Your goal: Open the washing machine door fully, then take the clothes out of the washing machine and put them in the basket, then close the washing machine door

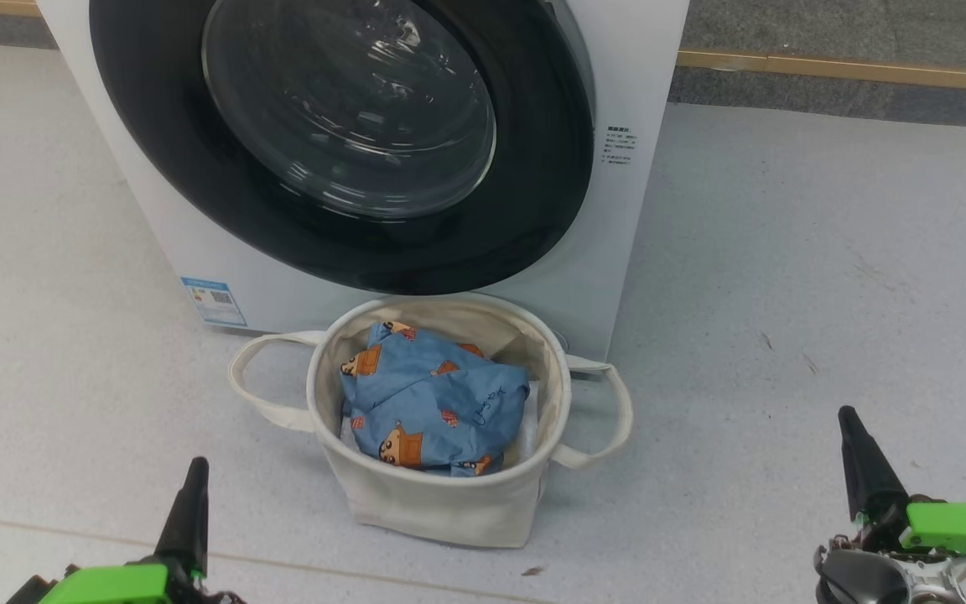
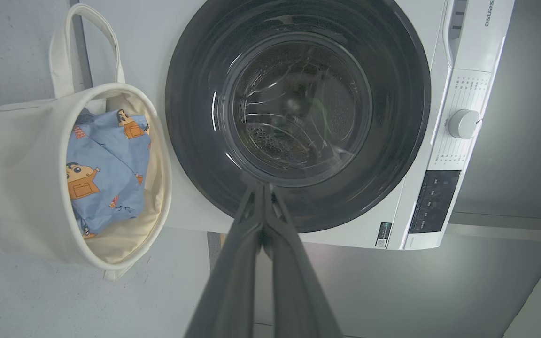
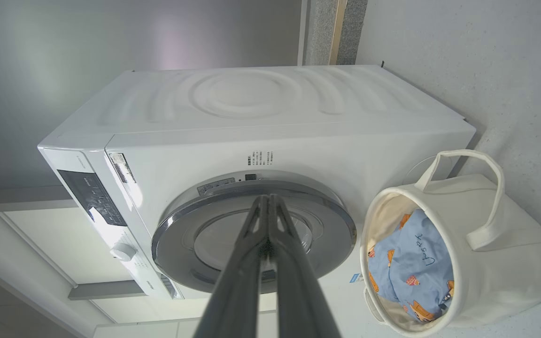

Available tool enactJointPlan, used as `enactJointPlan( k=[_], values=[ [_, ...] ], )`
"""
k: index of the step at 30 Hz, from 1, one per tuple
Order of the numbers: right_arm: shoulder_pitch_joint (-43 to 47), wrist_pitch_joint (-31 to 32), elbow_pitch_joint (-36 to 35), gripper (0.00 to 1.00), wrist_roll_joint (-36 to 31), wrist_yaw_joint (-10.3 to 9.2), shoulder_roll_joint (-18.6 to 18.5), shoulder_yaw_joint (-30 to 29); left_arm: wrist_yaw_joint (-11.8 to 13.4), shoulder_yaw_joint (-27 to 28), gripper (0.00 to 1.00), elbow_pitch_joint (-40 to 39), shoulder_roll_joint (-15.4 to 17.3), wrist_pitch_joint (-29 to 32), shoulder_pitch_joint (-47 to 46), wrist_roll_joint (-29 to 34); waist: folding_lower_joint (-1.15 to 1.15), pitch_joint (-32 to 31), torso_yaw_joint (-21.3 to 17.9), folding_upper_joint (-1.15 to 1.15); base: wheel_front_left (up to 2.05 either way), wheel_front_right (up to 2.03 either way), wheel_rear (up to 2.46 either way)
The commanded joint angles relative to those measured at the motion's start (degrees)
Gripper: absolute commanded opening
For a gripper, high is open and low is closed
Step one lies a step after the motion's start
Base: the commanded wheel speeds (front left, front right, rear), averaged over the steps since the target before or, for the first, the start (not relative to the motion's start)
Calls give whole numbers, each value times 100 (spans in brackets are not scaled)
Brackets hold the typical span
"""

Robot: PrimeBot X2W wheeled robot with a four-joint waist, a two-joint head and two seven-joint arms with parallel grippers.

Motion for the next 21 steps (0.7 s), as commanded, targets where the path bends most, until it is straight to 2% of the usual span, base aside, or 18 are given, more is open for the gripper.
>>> enactJointPlan(
  k=[1, 21],
  values=[
    [-76, 47, -178, 0, -39, 2, -9, 93, -41, 194, 0, -152, 31, 42, -205, 14, 0, 0, 0, 0, 0, 0, 0],
    [-78, 65, -177, 0, -58, 2, 6, 70, -41, 198, 0, -152, 29, 45, -206, 17, 0, 0, 0, 0, 0, 0, 0]
  ],
)
